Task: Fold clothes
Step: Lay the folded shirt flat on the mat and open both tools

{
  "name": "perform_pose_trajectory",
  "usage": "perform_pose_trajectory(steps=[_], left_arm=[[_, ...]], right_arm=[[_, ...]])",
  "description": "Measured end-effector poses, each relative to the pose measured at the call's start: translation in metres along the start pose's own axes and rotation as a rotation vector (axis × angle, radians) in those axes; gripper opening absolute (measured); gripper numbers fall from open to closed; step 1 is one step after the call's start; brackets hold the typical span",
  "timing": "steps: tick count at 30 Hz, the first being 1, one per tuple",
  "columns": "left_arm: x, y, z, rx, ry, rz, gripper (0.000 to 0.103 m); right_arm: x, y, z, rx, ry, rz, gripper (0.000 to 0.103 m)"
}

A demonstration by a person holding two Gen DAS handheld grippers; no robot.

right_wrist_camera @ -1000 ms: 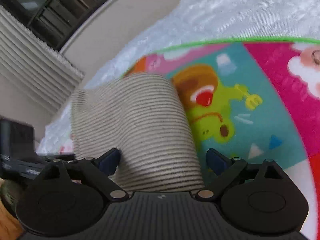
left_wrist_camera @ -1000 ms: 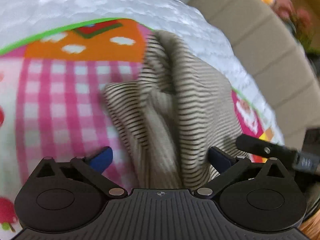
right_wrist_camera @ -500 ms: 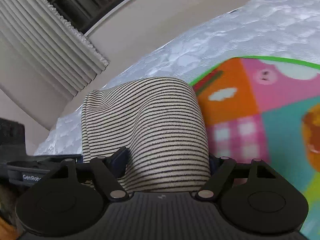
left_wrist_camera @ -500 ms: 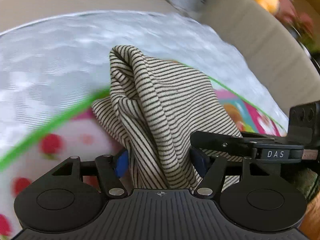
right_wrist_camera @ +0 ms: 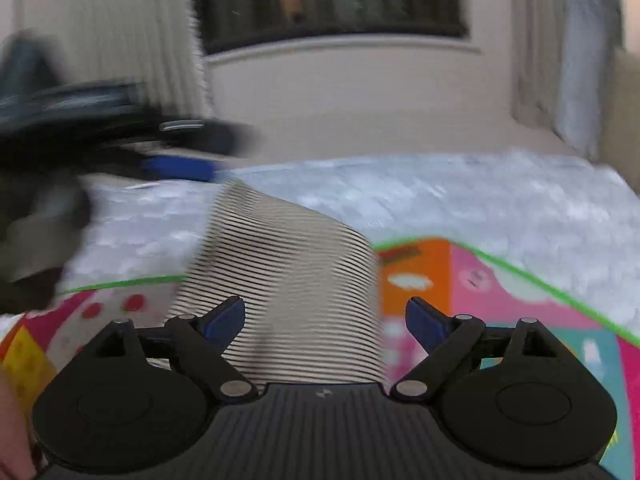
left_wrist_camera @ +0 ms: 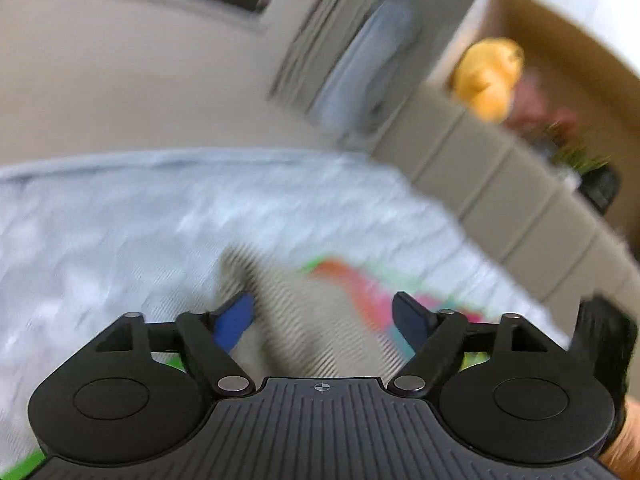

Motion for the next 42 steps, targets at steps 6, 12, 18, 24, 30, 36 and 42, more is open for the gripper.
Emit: perform_pose_trajectory(steps=[6,12,18,24,30,36,42], left_arm=[[-0.031,-0.072,0.018,-0.143,0.077,-0.074,0.072],[-0.037,-0.071,0.046,-0.199,0.011,-0.093,0.069],[-0.021,-0.055,0.047,-0.142,-0.063,-0.172,0.07],[0.03,0.033,0.035,-0.085,-0.049,-0.231,0.095],[0.093,0.117,0.086,-0.041,-0.021,-0.317,0.103],[0.152,0.166,0.111,0.124,-0.089,-0.463,0.103],[0.169,0.158,0.15,0.015,-0.079,-0.475,0.103]], right_arm=[[-0.029,-0.041,0.026,-0.078,0.1,-0.062,0.093],[-0.03,-0.042,0.046,-0.109,0.12,-0.029,0.094],[-0.029,-0.002,0.04,-0.14,0.003,0.038,0.099],[-0.018,0.086,0.04,-0.003,-0.099,0.101,0.103],[-0.039,0.14,0.042,0.098,-0.07,0.137,0.103],[-0.055,0.167,0.073,0.071,-0.001,0.155,0.103],[-0.037,0.197,0.08,0.162,-0.144,0.209,0.103]])
Point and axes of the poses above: each gripper's, at about its wrist camera, not at the fingertips, and y roughly against the way its jaws point, x to its right, z to its underside, the point moved 3 cm from there along -y, roughly the way its jaws point, and after that the axes turned 7 degrees about -y, right-handed, at the moved point
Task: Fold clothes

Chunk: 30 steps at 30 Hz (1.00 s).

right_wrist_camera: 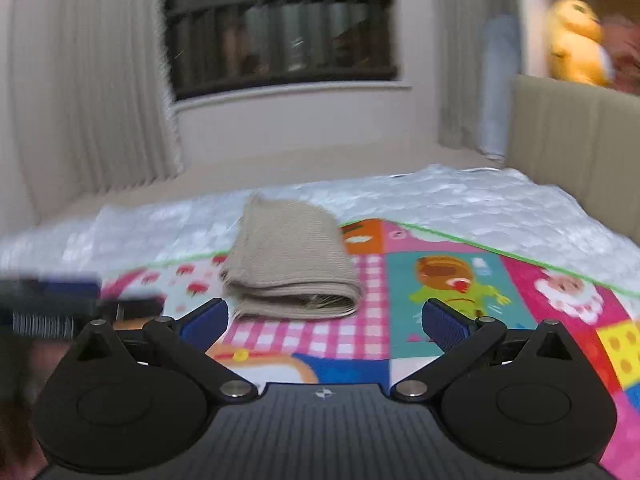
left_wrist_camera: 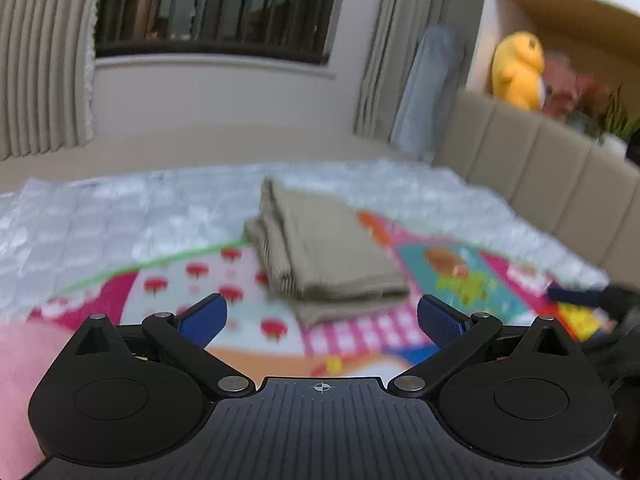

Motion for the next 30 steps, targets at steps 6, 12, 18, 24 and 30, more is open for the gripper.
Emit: perform_pose_trajectory(steps=[6,12,18,24,30], left_arm=[[0.018,-0.006,0.023,-0.047,-0.005,-0.005,0.103],[0.013,-0.01,0.024,-0.054,0.03,-0.054,0.103],[0.015,-0.012,0.024,-0.059,0.016,-0.063,0.103],[0.014,-0.015,0.026,-0.082,0.017,-0.094,0.103],[0.016,-0.013,0.027,-0.075,0.01,-0.093,0.103]], right_arm=[[0.016,-0.023,0.012,-0.012,-0.012,0.086,0.103],[0.01,-0.017,0.011,-0.005,-0.004,0.015,0.103],[0.001,-0.021,0.017,-0.038,0.037,-0.003,0.103],[-0.006,-0.024,0.021,-0.053,0.079,0.004,0.103],[0.003,-0.027,0.021,-0.071,0.059,0.052,0.103]])
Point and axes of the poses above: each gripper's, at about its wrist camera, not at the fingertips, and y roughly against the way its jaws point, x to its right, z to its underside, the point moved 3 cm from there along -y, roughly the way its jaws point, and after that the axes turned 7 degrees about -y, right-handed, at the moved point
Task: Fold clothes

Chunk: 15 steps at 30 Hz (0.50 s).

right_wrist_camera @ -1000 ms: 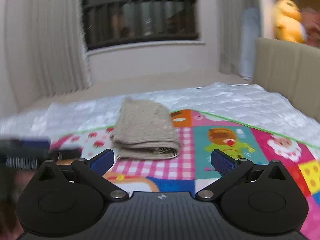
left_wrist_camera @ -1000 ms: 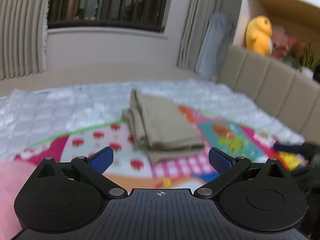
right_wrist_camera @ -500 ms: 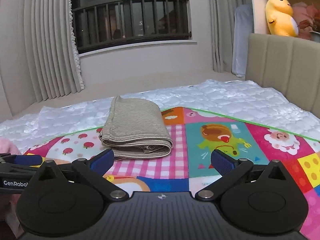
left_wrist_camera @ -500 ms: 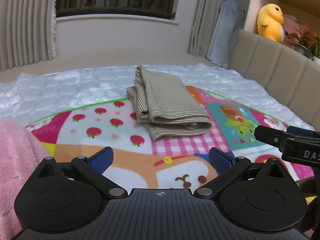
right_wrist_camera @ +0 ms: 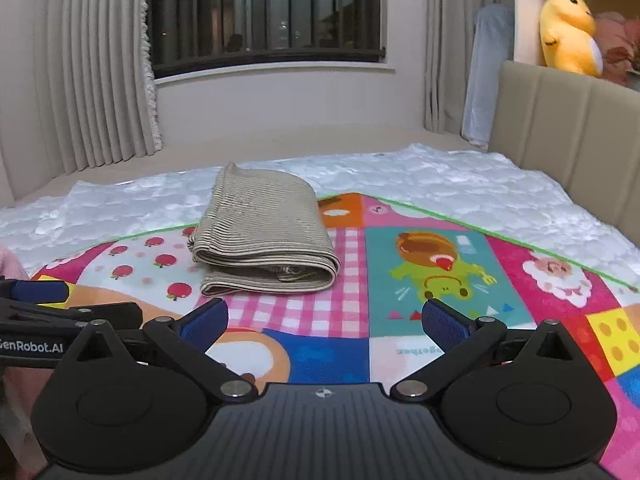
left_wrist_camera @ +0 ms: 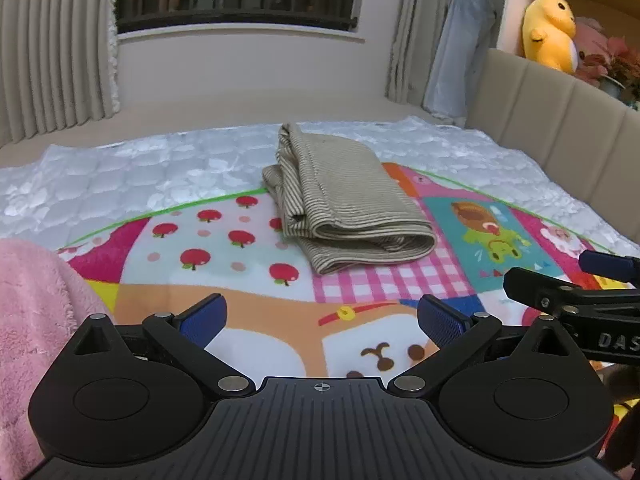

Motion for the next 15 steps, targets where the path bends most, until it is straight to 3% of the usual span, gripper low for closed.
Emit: perform_pose_trajectory(steps=[15], left_arm=[[0.0001,-0.0023,0.0007,-0.023,-0.002,0.001,0.103]], right_arm=[[0.0009,-0.0034,0.0051,-0.034,0.015,0.004,0.103]])
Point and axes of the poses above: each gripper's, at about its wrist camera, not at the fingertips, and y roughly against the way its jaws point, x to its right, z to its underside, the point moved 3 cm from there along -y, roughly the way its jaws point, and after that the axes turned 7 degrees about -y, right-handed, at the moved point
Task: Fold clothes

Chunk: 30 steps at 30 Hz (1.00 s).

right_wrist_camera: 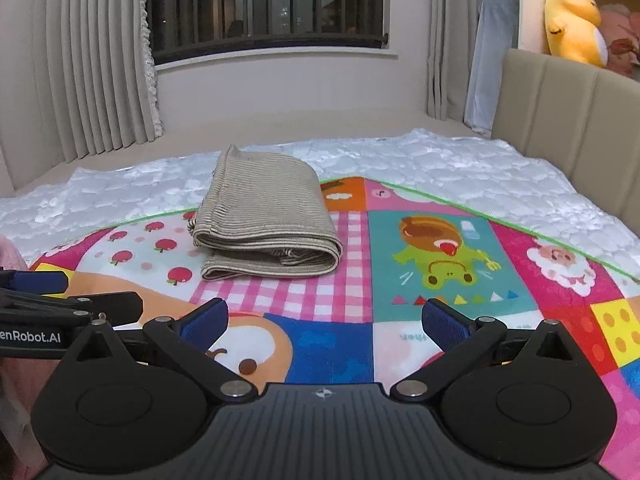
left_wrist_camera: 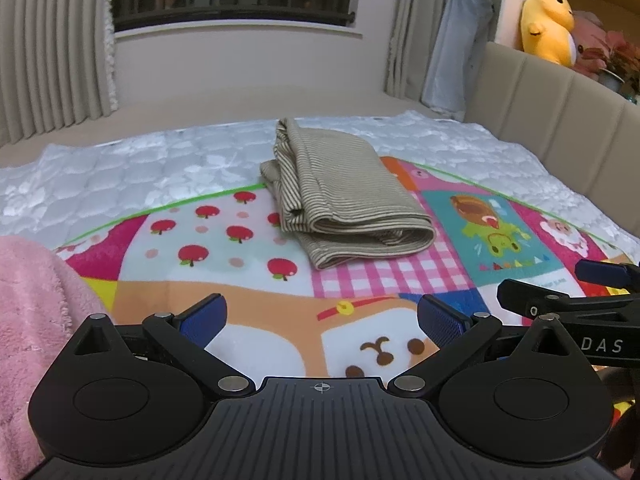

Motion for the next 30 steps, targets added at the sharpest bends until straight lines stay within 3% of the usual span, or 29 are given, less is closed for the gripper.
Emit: perform_pose_trajectory(steps=[30], left_arm=[[-0.0028,0.0016,-0.0005,0.001,0.028,-0.002,0.103]], right_arm=[[0.0022,0.0032,-0.0008,0.003,-0.012,-0.026,0.103]])
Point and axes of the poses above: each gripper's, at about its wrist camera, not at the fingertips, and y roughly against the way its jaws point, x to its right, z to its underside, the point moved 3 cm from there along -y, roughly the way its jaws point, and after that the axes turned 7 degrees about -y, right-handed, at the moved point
